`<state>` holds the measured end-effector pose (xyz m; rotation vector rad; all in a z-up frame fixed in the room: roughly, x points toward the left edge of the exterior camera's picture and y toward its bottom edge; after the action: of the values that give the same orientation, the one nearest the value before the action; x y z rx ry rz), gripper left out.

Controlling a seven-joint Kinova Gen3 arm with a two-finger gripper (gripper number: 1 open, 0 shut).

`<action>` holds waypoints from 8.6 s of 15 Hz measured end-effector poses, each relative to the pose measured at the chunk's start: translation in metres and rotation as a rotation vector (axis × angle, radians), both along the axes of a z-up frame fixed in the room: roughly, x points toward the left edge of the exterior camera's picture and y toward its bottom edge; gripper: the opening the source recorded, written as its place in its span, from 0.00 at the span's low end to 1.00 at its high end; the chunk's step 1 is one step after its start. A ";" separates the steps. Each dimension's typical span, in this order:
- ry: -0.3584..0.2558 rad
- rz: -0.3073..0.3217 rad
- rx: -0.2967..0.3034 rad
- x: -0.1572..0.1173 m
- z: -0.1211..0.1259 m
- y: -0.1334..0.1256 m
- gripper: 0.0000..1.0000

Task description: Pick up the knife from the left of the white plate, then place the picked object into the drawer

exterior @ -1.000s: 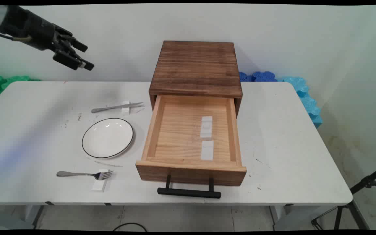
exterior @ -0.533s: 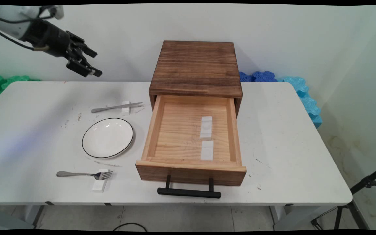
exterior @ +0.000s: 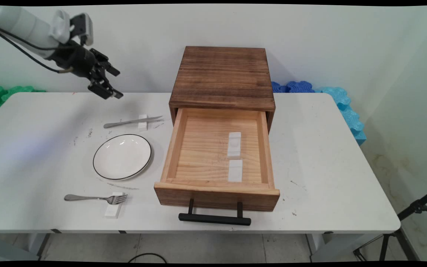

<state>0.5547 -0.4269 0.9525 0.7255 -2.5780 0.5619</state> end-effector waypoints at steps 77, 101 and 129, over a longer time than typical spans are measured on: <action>-0.109 -0.175 0.180 0.014 -0.078 -0.055 0.00; -0.071 -0.311 0.060 -0.105 0.029 0.008 0.00; -0.093 -0.404 0.021 -0.278 -0.015 -0.033 0.00</action>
<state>0.2764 -0.4603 0.9377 0.1732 -2.7137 0.4453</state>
